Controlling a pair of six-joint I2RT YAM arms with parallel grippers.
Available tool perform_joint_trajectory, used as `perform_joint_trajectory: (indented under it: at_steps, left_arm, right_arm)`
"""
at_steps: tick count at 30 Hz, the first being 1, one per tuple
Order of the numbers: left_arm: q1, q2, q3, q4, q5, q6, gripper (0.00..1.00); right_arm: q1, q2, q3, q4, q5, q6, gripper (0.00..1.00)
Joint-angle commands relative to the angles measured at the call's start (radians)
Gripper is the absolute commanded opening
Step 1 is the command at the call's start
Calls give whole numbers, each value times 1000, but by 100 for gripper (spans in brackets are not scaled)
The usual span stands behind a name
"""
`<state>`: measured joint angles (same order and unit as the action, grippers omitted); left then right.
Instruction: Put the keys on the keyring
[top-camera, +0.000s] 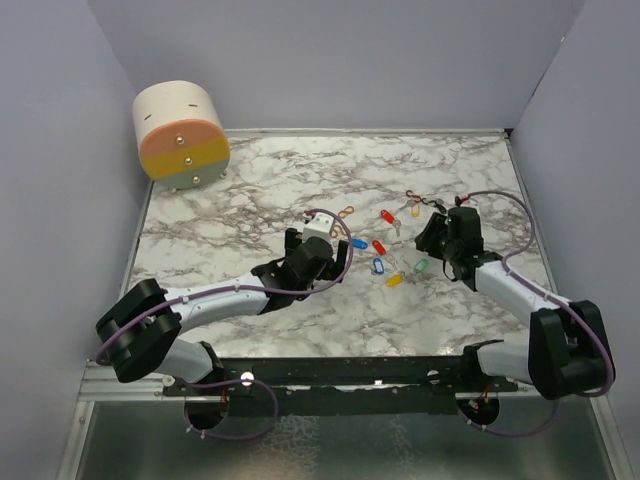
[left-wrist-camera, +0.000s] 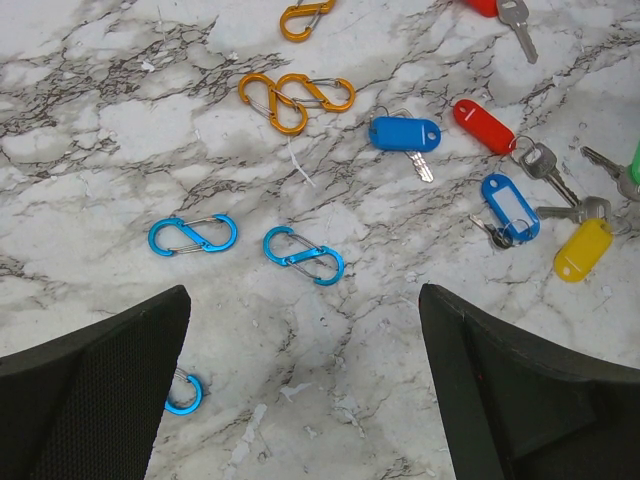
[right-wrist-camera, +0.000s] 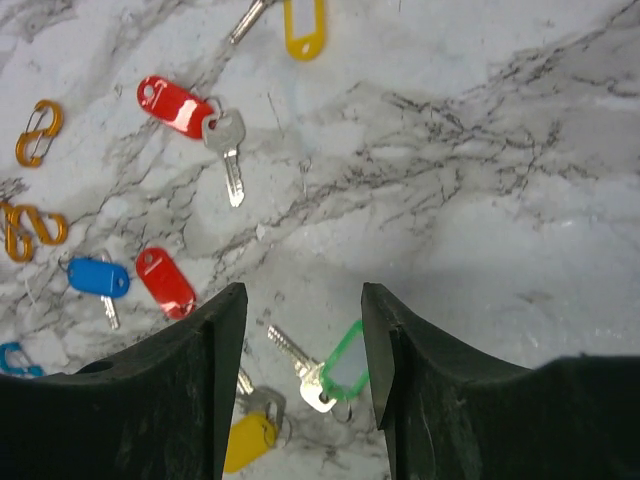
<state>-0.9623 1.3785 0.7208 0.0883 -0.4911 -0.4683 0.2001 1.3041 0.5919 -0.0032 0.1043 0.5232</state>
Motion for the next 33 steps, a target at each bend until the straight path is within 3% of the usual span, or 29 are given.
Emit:
perform_joint_trajectory:
  at_steps: [1,6,33]
  left_arm:
    - [6,-12,-17,20,-20,3,99]
    - [7,-19,-24,27,-19,5,99]
    - [28,-51,-46,1,-41,1,99]
  right_arm:
    - [1,-137,-53,-48,-97,74,49]
    - [1,-213,-81,-113,-109,87,48]
    - [1,-131,-199,-107,-174,110,38]
